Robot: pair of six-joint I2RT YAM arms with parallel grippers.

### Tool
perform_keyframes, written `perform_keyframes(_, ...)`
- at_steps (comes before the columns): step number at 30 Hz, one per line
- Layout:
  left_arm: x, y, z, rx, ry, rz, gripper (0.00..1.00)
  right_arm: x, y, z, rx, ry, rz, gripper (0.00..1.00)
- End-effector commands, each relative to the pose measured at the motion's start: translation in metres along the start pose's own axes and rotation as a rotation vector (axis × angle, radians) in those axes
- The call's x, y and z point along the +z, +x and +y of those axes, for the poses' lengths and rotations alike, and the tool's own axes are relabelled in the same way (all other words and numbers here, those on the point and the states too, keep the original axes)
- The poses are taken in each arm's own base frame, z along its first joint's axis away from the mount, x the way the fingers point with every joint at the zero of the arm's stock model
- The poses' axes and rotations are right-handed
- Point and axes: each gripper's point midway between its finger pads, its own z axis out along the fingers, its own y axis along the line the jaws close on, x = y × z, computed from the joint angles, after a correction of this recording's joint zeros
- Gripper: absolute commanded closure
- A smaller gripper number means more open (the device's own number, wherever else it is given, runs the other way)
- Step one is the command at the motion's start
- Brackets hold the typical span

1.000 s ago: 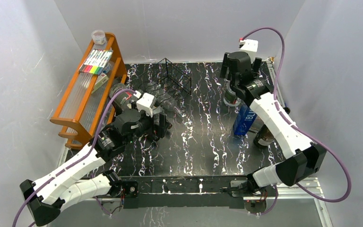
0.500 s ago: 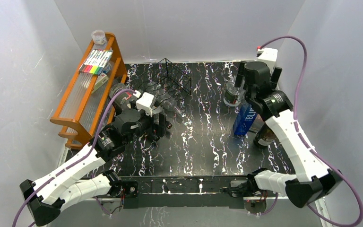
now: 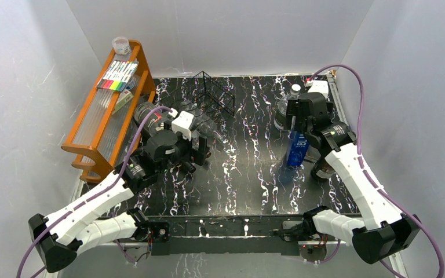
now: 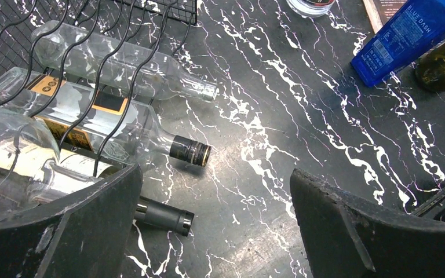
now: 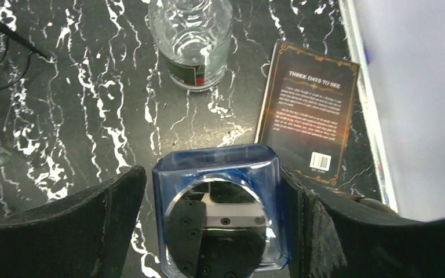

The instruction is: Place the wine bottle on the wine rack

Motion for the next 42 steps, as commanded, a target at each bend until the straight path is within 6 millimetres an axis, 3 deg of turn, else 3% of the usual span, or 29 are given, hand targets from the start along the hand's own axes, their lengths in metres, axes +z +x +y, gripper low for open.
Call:
perform_keyframes(1,0.000,-0.032,-0.006,-0.015,0.017,-0.078,0.02,-0.014,-0.005,0.004,0.029,-0.068,-0.033,0.15)
perform_keyframes(8,0.005,-0.036,-0.012,-0.018,0.044,-0.101,0.02,-0.022,-0.009,0.001,-0.003,-0.083,-0.053,0.51)
perform_keyframes(12,0.006,-0.035,-0.018,-0.007,0.082,-0.101,0.02,-0.029,-0.009,0.012,-0.009,-0.156,-0.045,0.62)
perform_keyframes(20,0.007,-0.026,-0.052,0.081,0.295,-0.120,0.02,-0.072,-0.029,0.062,0.067,-0.492,-0.058,0.64)
perform_keyframes(26,0.016,-0.002,-0.084,0.122,0.484,-0.067,0.02,-0.088,-0.010,0.102,0.155,-0.738,0.014,0.65)
perform_keyframes(32,0.025,0.033,-0.109,0.144,0.639,0.028,0.02,-0.101,0.001,0.124,0.247,-0.898,0.032,0.68)
perform_keyframes(42,0.040,0.068,-0.105,0.159,0.622,0.108,0.02,-0.111,0.008,0.139,0.339,-1.023,0.052,0.69)
